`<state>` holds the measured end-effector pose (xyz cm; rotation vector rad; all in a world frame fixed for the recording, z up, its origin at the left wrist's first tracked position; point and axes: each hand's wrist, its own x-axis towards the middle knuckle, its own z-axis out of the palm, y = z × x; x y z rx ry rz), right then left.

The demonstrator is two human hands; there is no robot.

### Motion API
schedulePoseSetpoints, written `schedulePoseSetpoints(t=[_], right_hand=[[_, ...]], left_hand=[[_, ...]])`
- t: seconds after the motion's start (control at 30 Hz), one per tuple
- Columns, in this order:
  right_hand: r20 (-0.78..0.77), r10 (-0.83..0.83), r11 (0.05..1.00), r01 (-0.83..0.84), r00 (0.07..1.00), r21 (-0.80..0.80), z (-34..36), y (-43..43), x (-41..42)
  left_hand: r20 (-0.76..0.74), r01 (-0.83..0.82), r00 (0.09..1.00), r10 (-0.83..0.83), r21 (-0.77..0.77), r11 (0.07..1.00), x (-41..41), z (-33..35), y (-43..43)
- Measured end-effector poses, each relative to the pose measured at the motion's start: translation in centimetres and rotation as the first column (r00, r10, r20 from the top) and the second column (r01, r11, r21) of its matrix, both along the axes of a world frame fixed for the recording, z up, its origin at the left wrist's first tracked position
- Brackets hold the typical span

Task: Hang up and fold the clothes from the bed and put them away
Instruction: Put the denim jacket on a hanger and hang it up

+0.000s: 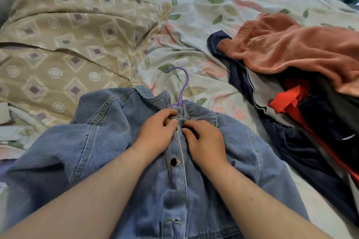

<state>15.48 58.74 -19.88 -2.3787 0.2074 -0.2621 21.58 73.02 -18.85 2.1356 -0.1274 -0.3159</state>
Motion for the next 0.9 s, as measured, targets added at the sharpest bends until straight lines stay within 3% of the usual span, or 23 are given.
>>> schedulePoseSetpoints(t=[0.2, 0.37, 0.53, 0.6, 0.7, 0.83, 0.9], right_hand=[[0.086, -0.010, 0.996, 0.017, 0.996, -0.086, -0.6, 0.5, -0.4], [0.135, 0.008, 0.993, 0.009, 0.991, -0.122, -0.9, 0.6, -0.6], [0.192, 0.006, 0.991, 0.020, 0.981, -0.135, -1.1, 0.6, -1.0], [0.236, 0.012, 0.991, 0.019, 0.972, -0.129, -1.4, 0.6, -1.0], [0.281, 0.022, 0.996, 0.003, 0.959, -0.086, -1.4, 0.4, -0.9], [0.317, 0.031, 0.998, -0.011, 0.948, -0.067, -1.4, 0.3, -0.9], [0.332, 0.027, 0.998, -0.005, 0.943, -0.066, -1.4, 0.5, -0.9]], left_hand=[[-0.028, 0.121, 0.992, -0.122, -0.016, 0.992, 0.5, 0.0, 0.4], [0.048, 0.038, 0.998, -0.039, 0.029, 0.999, -1.0, 0.6, 0.0], [0.215, -0.106, 0.968, 0.126, -0.102, 0.989, -1.9, -0.5, 0.2], [0.252, -0.095, 0.960, 0.124, -0.125, 0.988, -2.2, -0.8, 0.3], [0.287, -0.021, 0.957, 0.042, -0.074, 0.997, -2.4, -0.8, 0.2], [0.318, -0.061, 0.947, 0.043, 0.046, 0.997, -2.5, 0.3, -0.3], [0.483, -0.059, 0.876, 0.008, 0.091, 0.994, -2.8, 2.8, -0.6]])
